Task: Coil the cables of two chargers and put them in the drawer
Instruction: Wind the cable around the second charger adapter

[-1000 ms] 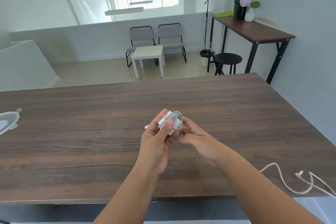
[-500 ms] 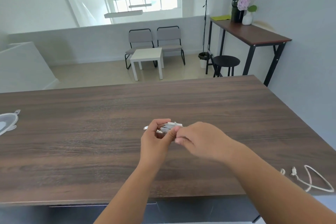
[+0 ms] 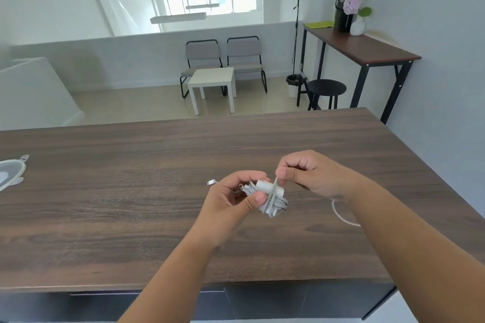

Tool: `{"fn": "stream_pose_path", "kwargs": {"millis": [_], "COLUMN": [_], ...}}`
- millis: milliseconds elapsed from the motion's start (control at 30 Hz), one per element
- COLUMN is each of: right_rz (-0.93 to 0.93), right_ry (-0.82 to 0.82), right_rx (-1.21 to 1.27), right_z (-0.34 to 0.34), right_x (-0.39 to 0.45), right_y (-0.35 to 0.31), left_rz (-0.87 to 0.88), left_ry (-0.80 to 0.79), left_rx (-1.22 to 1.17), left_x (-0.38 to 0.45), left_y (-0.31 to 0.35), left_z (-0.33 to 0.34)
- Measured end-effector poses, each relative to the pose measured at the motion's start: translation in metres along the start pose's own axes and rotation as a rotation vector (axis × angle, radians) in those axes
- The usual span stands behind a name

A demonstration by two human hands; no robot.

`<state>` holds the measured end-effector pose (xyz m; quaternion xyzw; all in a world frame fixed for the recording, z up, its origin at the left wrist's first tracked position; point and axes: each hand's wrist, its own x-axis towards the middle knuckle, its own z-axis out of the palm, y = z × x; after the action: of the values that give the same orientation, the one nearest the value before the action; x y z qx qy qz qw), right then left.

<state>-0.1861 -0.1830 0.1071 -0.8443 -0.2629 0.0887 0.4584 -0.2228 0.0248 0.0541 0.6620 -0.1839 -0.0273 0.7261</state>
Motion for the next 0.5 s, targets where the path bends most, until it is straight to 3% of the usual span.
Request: {"fn": "stream_pose_path", "kwargs": {"millis": [200,333,500], "right_rz": [-0.042,-0.087,-0.034], "right_ry": [0.215,0.270,0.405], "right_rx": [0.307,0.381,0.313], "right_z": [0.015,0.032,0.053], "right_x": [0.003,0.008,0.007], "right_y": [0.023,0.027,0.042], "left_rz": [-0.041,-0.039,-0.078], "left_ry": [0.016,0.072,0.257], "left_rx": [-0.205,-0.378,-0.533], "left_x": [-0.003,0.002,0.008], "left_y": [-0.001,0.000,-0.003], "left_z": [0.007,0.013,0.023]}}
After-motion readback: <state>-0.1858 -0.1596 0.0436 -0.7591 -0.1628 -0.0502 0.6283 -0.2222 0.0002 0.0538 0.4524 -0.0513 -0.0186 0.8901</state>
